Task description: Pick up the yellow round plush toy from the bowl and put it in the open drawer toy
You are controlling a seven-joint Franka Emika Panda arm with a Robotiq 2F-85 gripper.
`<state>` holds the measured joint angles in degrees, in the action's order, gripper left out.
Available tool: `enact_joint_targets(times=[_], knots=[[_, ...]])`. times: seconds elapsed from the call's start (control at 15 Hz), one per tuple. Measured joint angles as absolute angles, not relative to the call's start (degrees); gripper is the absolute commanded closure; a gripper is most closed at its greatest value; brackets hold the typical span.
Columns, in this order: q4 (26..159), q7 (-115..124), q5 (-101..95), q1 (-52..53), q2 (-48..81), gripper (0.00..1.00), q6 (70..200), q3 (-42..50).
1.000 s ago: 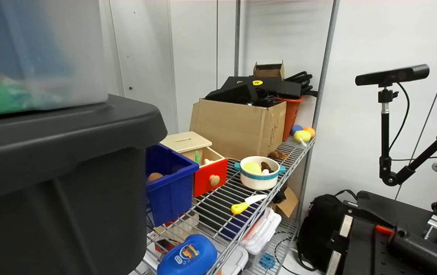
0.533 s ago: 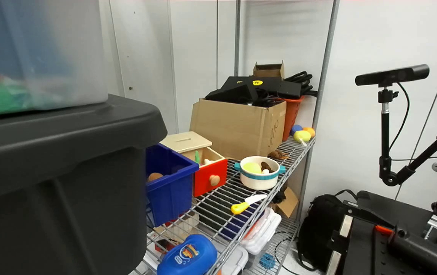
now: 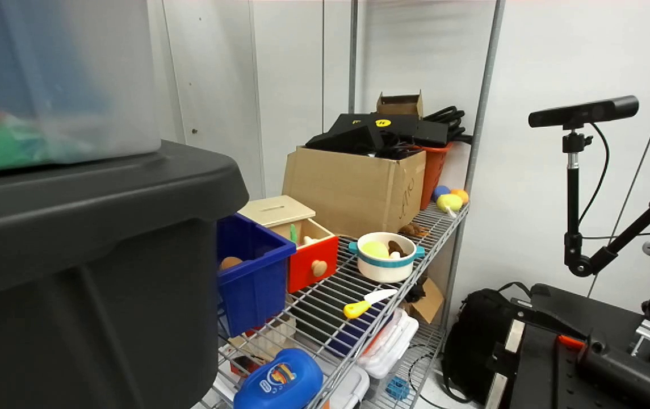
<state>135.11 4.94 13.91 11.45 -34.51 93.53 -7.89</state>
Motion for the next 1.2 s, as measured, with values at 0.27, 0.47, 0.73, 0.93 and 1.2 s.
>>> enact_joint_targets(times=[0.27,0.47,0.73,0.93,1.2], knots=[[135.5,5.0,13.9,11.2,-34.6,0.00,93.5,-7.9],[136.7,5.4,13.9,10.4,-35.5,0.00,93.4,-7.9],[139.0,6.5,13.9,9.6,-38.3,0.00,93.3,-7.9],[141.2,7.2,13.9,9.1,-41.0,0.00,93.3,-7.9],[145.1,7.3,13.9,8.0,-44.8,0.00,93.2,-7.2]])
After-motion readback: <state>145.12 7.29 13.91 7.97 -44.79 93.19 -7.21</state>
